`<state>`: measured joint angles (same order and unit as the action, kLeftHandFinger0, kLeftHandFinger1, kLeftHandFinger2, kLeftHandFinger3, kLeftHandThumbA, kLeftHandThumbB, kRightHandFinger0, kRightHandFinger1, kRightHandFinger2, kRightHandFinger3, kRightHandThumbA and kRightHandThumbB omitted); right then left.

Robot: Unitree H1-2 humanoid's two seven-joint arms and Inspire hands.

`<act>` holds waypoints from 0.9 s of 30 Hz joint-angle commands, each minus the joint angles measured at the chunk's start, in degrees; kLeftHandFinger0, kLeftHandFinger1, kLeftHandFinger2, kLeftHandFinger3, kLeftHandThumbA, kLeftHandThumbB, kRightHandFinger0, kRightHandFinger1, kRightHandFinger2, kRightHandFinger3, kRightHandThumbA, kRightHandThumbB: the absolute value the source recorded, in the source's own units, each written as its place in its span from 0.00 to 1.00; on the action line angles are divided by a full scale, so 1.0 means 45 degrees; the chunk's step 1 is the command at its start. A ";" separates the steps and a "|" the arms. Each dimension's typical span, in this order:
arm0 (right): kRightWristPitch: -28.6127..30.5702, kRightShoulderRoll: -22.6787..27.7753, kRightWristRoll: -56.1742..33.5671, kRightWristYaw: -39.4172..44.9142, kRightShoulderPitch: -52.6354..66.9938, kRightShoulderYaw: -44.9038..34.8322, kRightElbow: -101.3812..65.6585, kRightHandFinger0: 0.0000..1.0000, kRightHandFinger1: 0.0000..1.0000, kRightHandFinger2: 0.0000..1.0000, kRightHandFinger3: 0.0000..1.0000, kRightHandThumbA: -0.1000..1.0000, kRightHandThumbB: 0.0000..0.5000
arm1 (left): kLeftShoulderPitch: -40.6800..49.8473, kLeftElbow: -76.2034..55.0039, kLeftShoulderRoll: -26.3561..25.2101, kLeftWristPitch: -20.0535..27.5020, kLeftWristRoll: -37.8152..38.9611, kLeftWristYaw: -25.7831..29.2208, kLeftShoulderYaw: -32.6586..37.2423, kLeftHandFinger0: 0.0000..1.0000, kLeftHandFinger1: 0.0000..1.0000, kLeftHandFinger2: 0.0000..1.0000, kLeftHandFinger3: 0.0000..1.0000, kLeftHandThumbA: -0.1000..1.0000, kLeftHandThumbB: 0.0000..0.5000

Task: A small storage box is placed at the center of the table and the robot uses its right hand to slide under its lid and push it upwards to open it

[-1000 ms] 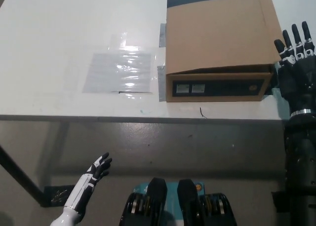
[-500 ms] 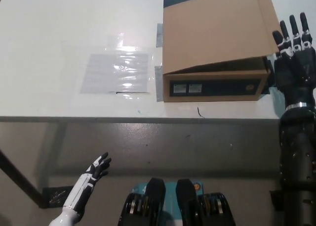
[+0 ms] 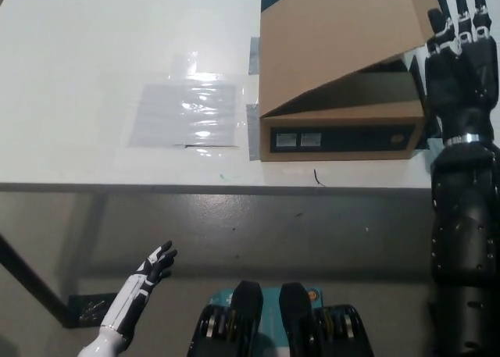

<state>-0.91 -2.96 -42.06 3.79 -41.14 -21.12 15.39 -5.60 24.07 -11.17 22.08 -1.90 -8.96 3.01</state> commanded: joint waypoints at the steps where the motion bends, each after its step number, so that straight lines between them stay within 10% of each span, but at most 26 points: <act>1: -0.0137 -0.0333 -0.0300 -0.0417 -0.0997 0.0049 -0.0397 1.00 1.00 1.00 1.00 1.00 0.78 | -0.0227 -0.0283 -0.0178 0.0244 0.0010 -0.0166 0.0040 1.00 1.00 1.00 1.00 1.00 1.00; 27: 0.0616 -0.2105 0.0633 -0.0613 -0.3555 0.0845 0.1148 1.00 1.00 1.00 1.00 1.00 0.75 | -0.0266 -0.0354 -0.0217 0.0359 -0.0136 -0.0220 0.0424 1.00 1.00 1.00 1.00 1.00 1.00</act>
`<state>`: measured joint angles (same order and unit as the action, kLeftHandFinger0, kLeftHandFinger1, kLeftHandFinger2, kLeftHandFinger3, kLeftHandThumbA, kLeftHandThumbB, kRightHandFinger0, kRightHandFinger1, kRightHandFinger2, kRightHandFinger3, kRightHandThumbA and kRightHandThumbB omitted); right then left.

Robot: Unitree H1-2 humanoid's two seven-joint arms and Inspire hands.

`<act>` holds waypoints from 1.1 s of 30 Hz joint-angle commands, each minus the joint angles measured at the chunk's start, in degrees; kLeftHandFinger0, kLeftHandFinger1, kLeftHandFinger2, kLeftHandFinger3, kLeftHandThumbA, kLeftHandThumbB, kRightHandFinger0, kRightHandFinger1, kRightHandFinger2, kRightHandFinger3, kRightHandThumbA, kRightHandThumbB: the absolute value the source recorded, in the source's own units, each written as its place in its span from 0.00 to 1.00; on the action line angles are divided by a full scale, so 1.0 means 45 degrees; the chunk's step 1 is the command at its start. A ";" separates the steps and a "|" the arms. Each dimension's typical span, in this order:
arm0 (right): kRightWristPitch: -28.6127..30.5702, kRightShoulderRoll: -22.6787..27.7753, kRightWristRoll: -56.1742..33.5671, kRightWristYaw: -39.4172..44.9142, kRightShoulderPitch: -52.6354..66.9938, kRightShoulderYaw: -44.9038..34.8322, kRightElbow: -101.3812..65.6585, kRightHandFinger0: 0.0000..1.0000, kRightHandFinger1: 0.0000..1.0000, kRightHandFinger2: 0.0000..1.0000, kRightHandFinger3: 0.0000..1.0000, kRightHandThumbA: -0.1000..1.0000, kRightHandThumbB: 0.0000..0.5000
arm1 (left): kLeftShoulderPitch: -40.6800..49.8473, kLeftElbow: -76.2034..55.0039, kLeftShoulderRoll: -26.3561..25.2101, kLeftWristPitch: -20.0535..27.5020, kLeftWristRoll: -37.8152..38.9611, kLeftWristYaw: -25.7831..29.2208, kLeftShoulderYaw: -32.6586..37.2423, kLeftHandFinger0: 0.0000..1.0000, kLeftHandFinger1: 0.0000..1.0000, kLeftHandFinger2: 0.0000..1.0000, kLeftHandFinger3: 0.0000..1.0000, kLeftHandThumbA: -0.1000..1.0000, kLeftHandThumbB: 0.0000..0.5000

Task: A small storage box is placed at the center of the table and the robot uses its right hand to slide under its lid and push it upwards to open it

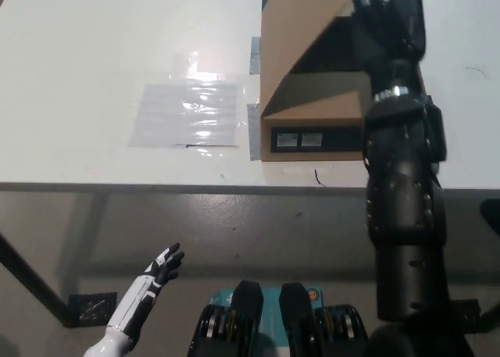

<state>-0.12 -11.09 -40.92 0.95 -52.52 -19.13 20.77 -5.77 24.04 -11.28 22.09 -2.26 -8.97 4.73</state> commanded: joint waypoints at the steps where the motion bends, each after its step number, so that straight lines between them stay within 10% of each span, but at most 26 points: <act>1: 0.0504 -0.0466 0.0530 -0.0066 -0.1104 0.0522 0.0098 1.00 1.00 1.00 1.00 1.00 0.75 | -0.0251 -0.0320 -0.0193 0.0337 -0.0024 -0.0221 0.0037 1.00 1.00 1.00 1.00 1.00 1.00; 7: 0.0863 -0.0862 0.1050 0.0275 -0.0933 0.0997 0.1473 1.00 1.00 1.00 1.00 1.00 0.80 | -0.0295 -0.0442 -0.0225 0.0284 -0.0091 -0.0251 0.0170 1.00 1.00 1.00 1.00 1.00 1.00; 20: 0.2294 -0.1023 0.1744 0.1093 -0.0359 0.1337 0.5807 1.00 1.00 1.00 1.00 1.00 0.58 | -0.0431 -0.0839 -0.0257 -0.0095 -0.0094 -0.0361 0.0294 1.00 1.00 1.00 1.00 1.00 1.00; 33: 0.3499 -0.0512 0.3094 0.1211 -0.1057 0.1860 0.9076 1.00 1.00 1.00 1.00 1.00 0.65 | -0.0524 -0.0921 -0.0180 -0.0057 -0.0039 -0.0501 0.0308 1.00 1.00 1.00 1.00 1.00 1.00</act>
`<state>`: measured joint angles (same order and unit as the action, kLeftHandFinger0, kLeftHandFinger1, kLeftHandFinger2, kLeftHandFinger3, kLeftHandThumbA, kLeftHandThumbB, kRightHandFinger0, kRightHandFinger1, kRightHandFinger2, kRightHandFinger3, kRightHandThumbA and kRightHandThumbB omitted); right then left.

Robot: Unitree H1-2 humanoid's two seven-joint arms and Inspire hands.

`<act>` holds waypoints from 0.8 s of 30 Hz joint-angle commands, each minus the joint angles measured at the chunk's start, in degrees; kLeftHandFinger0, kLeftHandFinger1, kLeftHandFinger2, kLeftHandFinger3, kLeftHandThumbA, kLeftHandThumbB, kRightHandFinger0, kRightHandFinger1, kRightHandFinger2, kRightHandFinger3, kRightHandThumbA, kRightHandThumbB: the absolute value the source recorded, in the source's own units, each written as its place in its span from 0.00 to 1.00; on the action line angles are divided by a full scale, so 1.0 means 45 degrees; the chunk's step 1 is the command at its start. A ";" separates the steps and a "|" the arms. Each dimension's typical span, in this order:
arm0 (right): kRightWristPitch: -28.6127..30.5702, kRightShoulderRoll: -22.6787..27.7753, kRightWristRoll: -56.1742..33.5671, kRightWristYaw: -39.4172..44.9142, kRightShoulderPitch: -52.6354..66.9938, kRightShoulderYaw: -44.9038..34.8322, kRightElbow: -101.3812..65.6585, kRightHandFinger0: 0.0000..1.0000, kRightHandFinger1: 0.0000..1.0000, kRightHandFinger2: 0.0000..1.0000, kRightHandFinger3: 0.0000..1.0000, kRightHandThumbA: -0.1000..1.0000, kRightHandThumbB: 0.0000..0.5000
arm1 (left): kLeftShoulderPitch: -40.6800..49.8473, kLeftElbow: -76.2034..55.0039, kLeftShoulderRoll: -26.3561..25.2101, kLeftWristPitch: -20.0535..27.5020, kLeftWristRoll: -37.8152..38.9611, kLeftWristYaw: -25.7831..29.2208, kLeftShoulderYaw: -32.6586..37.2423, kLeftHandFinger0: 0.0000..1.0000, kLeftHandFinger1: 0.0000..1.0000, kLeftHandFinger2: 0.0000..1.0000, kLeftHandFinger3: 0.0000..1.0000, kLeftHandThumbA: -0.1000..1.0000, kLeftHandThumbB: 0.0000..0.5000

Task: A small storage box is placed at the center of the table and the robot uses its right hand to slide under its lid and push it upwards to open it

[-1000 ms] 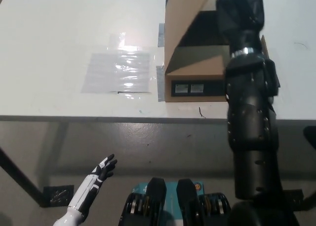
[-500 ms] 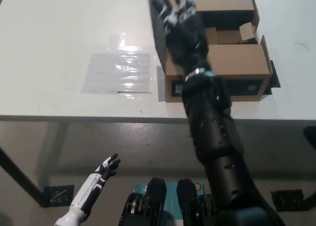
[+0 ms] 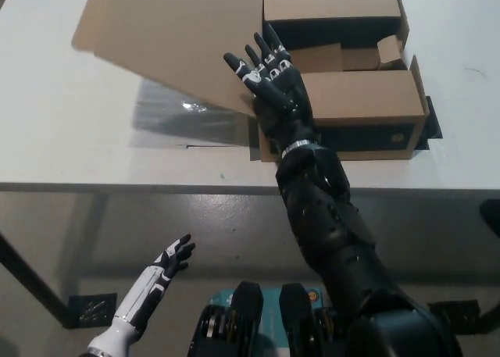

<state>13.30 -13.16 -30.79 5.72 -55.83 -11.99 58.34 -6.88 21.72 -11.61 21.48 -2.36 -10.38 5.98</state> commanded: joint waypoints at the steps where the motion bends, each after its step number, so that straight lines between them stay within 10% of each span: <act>1: 0.0619 -0.0044 0.0940 0.0131 -0.0366 0.0339 0.0859 1.00 1.00 1.00 1.00 1.00 0.65 | -0.0291 -0.0406 -0.0112 0.0110 -0.0071 -0.0168 0.0044 1.00 1.00 1.00 1.00 1.00 1.00; 10: 0.0215 0.0174 0.1720 -0.0266 -0.0642 0.0809 -0.1283 1.00 1.00 1.00 1.00 1.00 0.70 | -0.0517 -0.0522 -0.0194 -0.0168 -0.0141 -0.0266 0.0105 1.00 1.00 1.00 1.00 1.00 1.00; 16: -0.0445 0.1152 0.6023 -0.1254 -0.1831 0.4135 -0.1088 1.00 1.00 1.00 1.00 1.00 0.63 | -0.0630 -0.0286 -0.0069 0.0019 -0.0245 -0.0263 0.0153 1.00 1.00 1.00 1.00 1.00 1.00; 20: -0.1262 0.1392 0.7412 -0.0730 -0.2649 0.6151 0.0353 1.00 1.00 1.00 1.00 1.00 0.87 | -0.0555 -0.0415 -0.0096 -0.0085 -0.0303 -0.0290 0.0168 1.00 1.00 1.00 1.00 1.00 1.00; 24: -0.1015 0.1528 0.7549 -0.0653 -0.2892 0.6848 0.0709 1.00 1.00 1.00 1.00 1.00 0.83 | -0.0652 -0.0335 -0.0096 -0.0088 -0.0236 -0.0383 0.0184 1.00 1.00 1.00 1.00 1.00 1.00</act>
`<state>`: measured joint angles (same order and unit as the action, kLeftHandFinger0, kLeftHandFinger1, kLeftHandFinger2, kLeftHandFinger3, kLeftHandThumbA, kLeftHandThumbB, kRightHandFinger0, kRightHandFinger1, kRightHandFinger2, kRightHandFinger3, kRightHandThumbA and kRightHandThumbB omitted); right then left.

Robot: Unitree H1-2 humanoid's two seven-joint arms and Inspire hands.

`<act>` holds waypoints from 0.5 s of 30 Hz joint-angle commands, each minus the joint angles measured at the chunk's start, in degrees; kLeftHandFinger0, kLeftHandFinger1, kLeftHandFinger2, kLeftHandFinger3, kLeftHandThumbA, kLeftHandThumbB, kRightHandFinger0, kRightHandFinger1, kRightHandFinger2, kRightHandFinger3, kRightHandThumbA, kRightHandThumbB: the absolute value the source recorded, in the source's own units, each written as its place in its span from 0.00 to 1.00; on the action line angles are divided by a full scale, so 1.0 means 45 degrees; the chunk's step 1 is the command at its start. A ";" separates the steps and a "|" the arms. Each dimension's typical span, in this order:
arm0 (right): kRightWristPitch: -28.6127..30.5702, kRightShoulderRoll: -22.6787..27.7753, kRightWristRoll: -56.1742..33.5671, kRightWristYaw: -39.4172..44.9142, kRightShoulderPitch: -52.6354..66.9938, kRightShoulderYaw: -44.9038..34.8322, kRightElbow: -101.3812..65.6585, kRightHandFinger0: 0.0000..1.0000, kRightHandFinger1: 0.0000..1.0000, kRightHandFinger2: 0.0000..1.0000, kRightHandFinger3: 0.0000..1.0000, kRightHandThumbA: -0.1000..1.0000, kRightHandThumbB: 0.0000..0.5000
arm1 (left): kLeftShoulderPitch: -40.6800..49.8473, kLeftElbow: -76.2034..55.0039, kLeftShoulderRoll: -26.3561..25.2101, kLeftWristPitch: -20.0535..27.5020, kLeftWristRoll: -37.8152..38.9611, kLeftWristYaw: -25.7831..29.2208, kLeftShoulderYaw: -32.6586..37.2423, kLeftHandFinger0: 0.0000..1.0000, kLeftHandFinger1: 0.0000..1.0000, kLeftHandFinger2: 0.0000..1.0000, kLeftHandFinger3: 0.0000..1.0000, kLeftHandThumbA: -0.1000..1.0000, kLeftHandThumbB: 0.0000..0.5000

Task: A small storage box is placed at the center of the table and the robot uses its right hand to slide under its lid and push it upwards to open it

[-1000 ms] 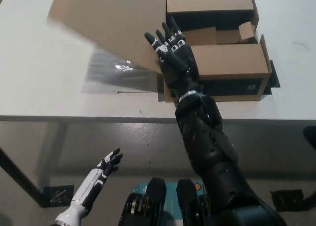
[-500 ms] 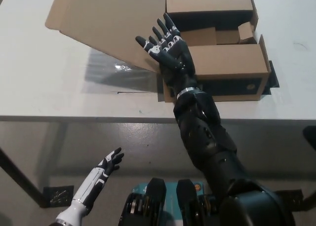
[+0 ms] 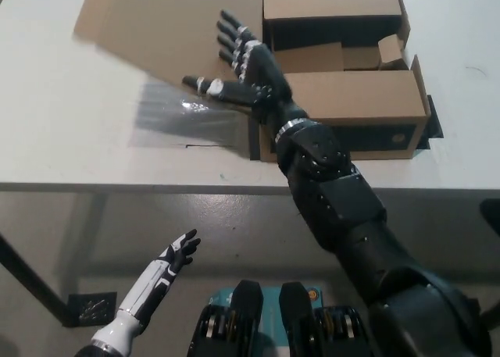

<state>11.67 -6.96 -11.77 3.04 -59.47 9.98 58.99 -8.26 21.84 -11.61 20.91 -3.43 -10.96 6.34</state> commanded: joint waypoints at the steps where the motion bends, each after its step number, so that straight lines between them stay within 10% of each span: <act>1: -0.0597 0.0230 0.3204 -0.0032 -0.2176 0.1959 0.0397 1.00 1.00 1.00 1.00 1.00 0.76 | -0.0419 -0.0250 -0.0113 0.0129 0.0138 -0.0350 0.0091 1.00 1.00 1.00 1.00 1.00 1.00; 15: -0.1974 0.0769 0.3420 0.0091 -0.1263 0.1625 -0.3285 1.00 1.00 1.00 1.00 1.00 0.83 | -0.0131 -0.0028 -0.0105 0.0473 -0.0145 -0.0288 0.0130 1.00 1.00 1.00 1.00 1.00 1.00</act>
<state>4.36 -4.27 1.44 2.90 -62.90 18.57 48.31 -8.74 22.07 -11.65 20.97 -3.50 -12.11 6.62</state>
